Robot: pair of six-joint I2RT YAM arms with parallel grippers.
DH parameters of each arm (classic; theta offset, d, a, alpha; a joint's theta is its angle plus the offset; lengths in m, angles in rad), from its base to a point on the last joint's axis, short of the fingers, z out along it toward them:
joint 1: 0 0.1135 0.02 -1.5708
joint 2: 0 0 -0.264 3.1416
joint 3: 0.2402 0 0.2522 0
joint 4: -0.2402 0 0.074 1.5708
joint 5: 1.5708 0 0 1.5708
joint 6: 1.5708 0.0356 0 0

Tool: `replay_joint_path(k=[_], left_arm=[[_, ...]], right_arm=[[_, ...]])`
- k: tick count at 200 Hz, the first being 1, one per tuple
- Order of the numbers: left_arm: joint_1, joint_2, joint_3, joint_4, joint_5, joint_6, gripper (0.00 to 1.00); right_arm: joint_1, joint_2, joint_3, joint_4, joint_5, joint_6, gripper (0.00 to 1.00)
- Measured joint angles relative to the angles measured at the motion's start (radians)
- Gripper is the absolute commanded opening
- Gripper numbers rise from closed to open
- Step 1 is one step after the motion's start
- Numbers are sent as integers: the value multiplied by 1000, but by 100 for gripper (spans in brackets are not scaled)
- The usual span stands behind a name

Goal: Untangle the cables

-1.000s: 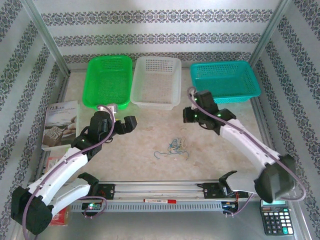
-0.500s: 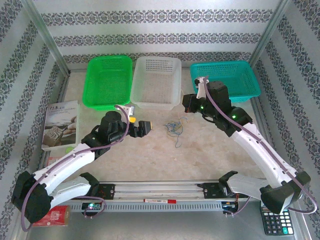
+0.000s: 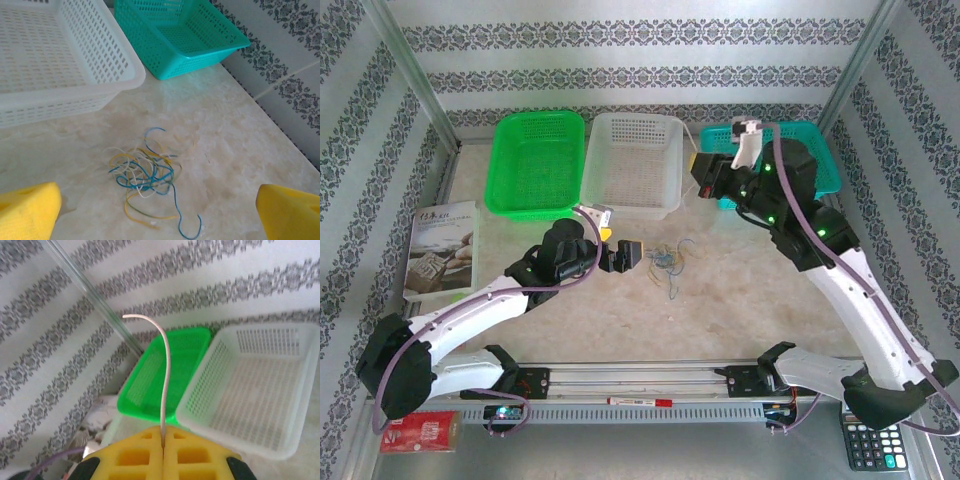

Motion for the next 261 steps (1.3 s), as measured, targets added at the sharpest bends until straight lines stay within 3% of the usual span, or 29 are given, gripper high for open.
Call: replay_joint_path(k=[105,164,205,261], left_arm=[[0,-179,-87,12,-143,-21,100],[0,-180,-87,-12,-158,-21,100],[0,-180,-68,-33,-157,-19,100],[0,-177,-29,-32,-153,-17,100]], right_arm=[[-272,140,232,123,122,-22,0],[-375,229,243,268,299,-43,0],[-397,334,234,373,427,-109,0],[-402,530,97,505,561,-153,0]])
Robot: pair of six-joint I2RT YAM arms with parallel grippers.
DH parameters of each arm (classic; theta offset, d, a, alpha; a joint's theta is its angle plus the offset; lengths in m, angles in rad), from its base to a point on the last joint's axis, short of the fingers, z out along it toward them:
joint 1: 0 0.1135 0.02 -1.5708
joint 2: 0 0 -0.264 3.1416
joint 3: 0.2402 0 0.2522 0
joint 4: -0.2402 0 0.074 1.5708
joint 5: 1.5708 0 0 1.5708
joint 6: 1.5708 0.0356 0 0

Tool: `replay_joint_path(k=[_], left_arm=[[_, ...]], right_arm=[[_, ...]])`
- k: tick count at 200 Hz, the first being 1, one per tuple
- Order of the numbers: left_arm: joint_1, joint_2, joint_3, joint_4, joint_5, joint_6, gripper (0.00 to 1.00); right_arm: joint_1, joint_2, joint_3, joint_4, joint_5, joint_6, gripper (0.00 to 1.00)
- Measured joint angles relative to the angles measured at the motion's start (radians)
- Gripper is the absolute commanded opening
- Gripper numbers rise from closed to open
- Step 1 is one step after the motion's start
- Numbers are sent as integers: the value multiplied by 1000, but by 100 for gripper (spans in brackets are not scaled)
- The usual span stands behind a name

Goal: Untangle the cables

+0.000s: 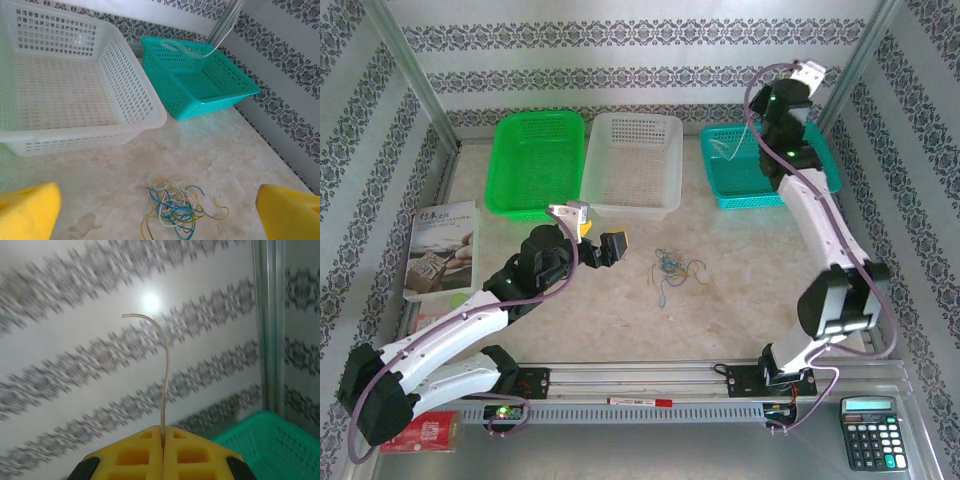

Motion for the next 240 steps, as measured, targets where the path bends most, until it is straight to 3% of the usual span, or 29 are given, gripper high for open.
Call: replay_joint_path(k=[35,79,83,90,95,116,144,175,212,240], left_arm=[[0,5,0,-1,0,0,100],[0,5,0,0,0,0,100],[0,5,0,0,0,0,100],[0,5,0,0,0,0,100],[0,5,0,0,0,0,100],[0,15,3,1,5,0,100],[0,37,14,0,21,-1,100],[0,39,18,1,26,-8,100],[0,16,11,0,21,-17,100],[0,-13,-8,-17,8,-36,100]], right_arm=[[-13,154,-26,-15,31,16,0],[-19,172,-34,-34,77,26,0],[-21,172,-34,-35,79,25,7],[-28,172,-32,-42,76,26,33],[-34,172,-27,-55,66,25,45],[-67,192,55,-164,-8,25,59],[-90,174,91,-240,-147,35,62],[-52,40,-30,-286,-289,70,62],[104,-206,-316,-263,-380,134,62],[227,-286,-556,-207,-426,193,60]])
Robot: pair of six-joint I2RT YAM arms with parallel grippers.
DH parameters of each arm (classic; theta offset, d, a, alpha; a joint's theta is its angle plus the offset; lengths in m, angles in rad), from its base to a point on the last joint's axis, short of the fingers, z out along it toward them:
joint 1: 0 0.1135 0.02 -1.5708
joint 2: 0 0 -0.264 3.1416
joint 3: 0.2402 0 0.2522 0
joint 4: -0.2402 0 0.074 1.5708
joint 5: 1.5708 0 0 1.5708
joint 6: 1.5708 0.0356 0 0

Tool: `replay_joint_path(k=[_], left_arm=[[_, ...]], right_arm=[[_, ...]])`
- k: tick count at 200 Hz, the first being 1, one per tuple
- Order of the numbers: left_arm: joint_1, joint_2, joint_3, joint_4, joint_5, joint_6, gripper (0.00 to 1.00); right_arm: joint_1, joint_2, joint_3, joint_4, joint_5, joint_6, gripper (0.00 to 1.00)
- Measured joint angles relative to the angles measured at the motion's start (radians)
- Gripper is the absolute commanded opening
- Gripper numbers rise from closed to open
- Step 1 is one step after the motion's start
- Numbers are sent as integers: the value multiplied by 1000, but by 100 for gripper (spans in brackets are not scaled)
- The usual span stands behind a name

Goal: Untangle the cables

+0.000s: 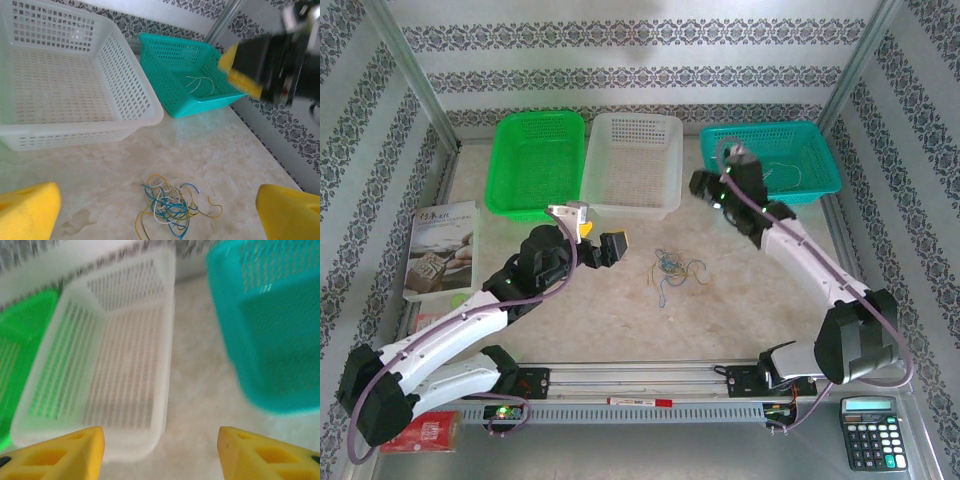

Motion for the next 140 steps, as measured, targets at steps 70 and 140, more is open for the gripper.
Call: replay_joint_path(k=[70,140], left_arm=[[0,-56,-67,-69,-46,-44,100],[0,-78,-84,-89,-65,-55,100]], right_arm=[[172,84,-311,134,-97,109,48],[462,113,-248,203,-206,154,53]])
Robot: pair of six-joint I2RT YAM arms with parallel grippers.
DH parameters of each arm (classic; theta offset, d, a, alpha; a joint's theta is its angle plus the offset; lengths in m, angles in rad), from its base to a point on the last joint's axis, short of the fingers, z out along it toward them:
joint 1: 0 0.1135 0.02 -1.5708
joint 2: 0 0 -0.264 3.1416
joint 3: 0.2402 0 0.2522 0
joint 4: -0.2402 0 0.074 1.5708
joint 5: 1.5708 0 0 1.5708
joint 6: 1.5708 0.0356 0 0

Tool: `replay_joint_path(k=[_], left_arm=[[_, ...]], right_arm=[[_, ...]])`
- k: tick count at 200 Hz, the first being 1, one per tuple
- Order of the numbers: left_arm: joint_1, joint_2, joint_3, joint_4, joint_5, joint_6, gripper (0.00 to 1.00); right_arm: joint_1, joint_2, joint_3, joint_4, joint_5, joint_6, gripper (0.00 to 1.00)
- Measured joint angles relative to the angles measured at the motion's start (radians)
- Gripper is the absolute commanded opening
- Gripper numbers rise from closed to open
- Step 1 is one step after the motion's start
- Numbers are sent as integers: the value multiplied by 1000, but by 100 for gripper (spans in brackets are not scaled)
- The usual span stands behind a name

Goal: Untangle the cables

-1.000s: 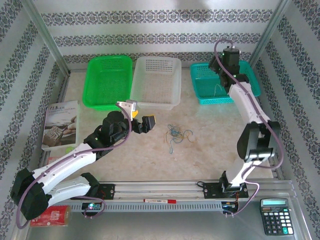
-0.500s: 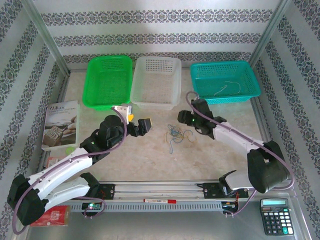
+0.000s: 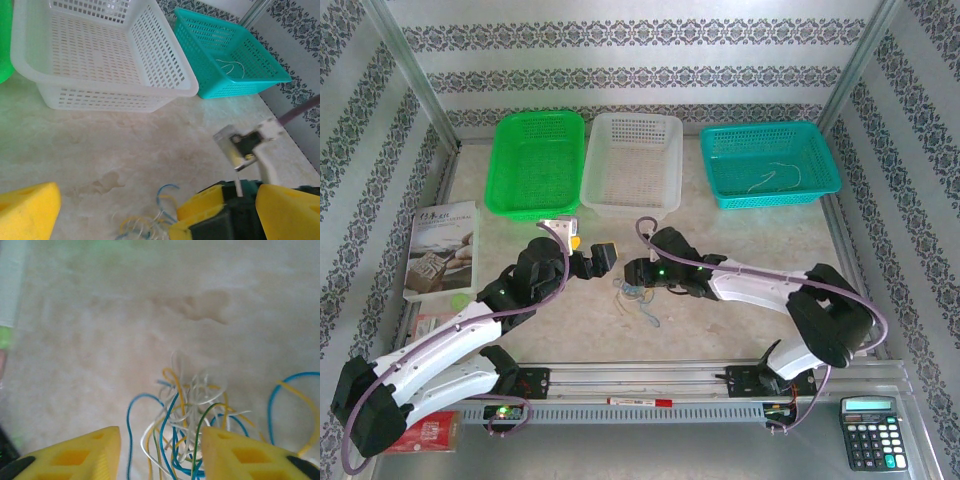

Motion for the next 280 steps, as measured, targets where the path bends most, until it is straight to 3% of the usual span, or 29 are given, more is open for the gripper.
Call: replay_joint_path(k=[63,98,176,210,236,280], left_arm=[[0,-4,-4,0,0,0,100],[0,-3,-13,-1,1,0,100],[0,-3,-13,0,1,0,100],[0,-3,-13,-1,1,0,100],[0,-3,-13,-1,1,0,100],[0,-2,-13,0,2,1,100]], right_arm=[[-80,-308,-104,-65,185,5,52],[-139,-270,-221,-99,206,38,47],[-139,-69,-225,-9,161,77,40],[-138,-18,-219,33,142,85,25],[-139,9,-202,63,121,87,0],[-139,-33,-158,52,83,65,0]])
